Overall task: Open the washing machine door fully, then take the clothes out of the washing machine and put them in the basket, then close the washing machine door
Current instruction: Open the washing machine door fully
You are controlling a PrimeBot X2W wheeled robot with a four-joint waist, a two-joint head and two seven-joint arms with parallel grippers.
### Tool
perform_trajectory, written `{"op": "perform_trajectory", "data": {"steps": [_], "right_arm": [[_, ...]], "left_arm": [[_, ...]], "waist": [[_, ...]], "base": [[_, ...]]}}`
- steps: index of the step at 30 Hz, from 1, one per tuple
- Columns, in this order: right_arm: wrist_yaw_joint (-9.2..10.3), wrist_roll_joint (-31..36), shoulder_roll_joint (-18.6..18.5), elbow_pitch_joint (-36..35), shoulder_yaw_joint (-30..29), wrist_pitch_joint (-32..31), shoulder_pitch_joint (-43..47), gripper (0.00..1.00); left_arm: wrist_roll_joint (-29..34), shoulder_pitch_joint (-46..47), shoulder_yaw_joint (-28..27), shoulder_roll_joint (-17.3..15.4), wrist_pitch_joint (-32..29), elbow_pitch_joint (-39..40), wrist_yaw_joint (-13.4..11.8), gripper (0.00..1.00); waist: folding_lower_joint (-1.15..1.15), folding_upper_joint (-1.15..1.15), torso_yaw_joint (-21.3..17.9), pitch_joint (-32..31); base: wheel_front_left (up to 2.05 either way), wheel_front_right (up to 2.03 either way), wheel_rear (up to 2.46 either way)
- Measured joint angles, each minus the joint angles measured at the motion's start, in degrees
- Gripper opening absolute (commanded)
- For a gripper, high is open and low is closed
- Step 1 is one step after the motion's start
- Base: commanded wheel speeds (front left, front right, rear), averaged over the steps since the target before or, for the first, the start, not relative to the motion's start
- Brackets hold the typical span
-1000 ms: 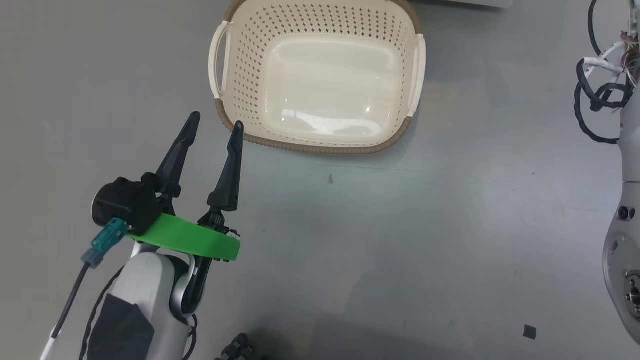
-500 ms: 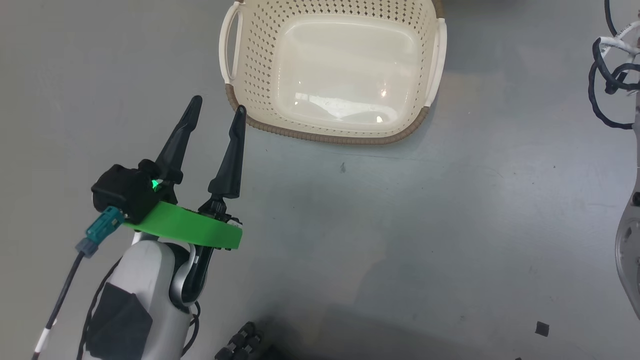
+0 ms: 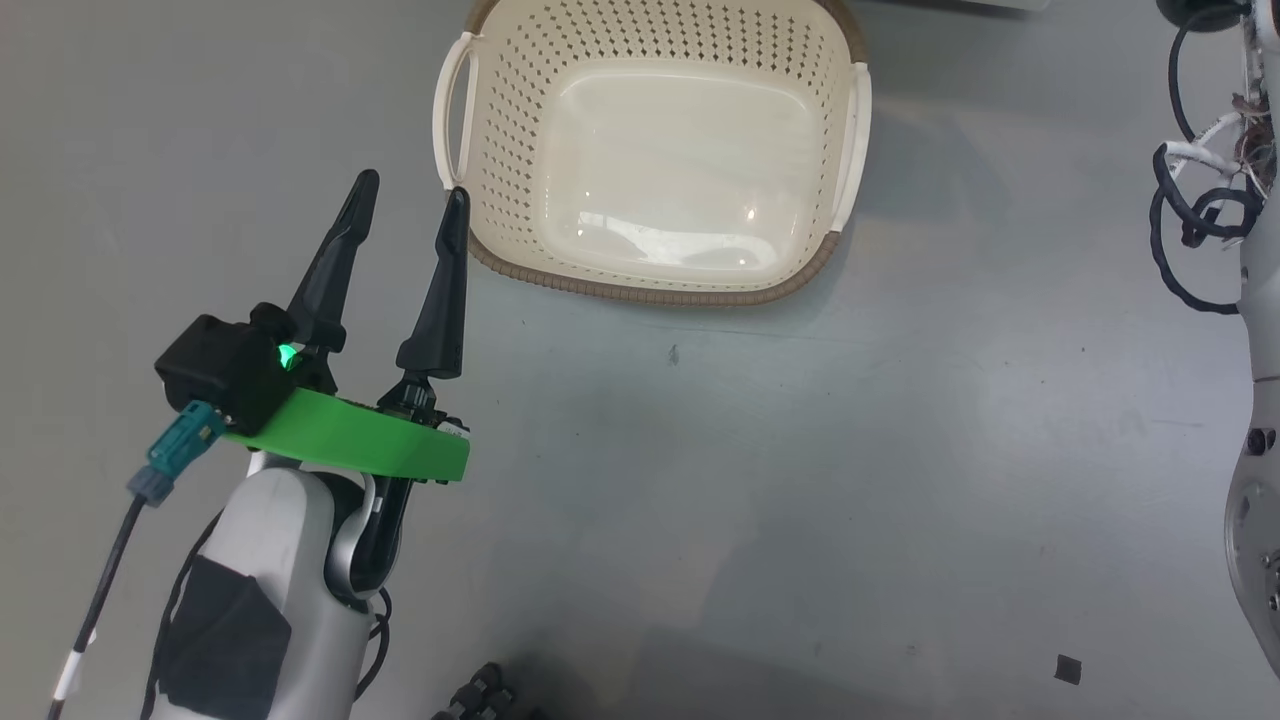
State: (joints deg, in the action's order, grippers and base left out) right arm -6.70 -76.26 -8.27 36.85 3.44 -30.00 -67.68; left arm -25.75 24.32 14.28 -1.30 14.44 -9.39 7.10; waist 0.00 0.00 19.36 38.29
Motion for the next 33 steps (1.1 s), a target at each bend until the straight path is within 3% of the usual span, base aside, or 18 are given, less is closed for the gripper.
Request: {"op": "perform_trajectory", "data": {"steps": [15, 33], "right_arm": [[-0.21, -5.17, -0.75, -2.57, 1.89, -8.08, 7.73, 0.0], [-0.29, -8.47, 1.64, -5.02, 7.94, -16.96, 19.13, 0.0]], "left_arm": [[-0.37, -0.48, -1.12, 0.02, 0.0, -0.73, -0.27, 1.0], [-0.27, -3.67, -1.18, 0.01, 0.0, -2.16, -0.27, 1.0]], "waist": [[0.0, 0.0, -0.29, -4.4], [0.0, 0.0, 1.22, -11.87]], "base": [[0.0, 0.0, 0.0], [0.0, 0.0, 0.0]]}}
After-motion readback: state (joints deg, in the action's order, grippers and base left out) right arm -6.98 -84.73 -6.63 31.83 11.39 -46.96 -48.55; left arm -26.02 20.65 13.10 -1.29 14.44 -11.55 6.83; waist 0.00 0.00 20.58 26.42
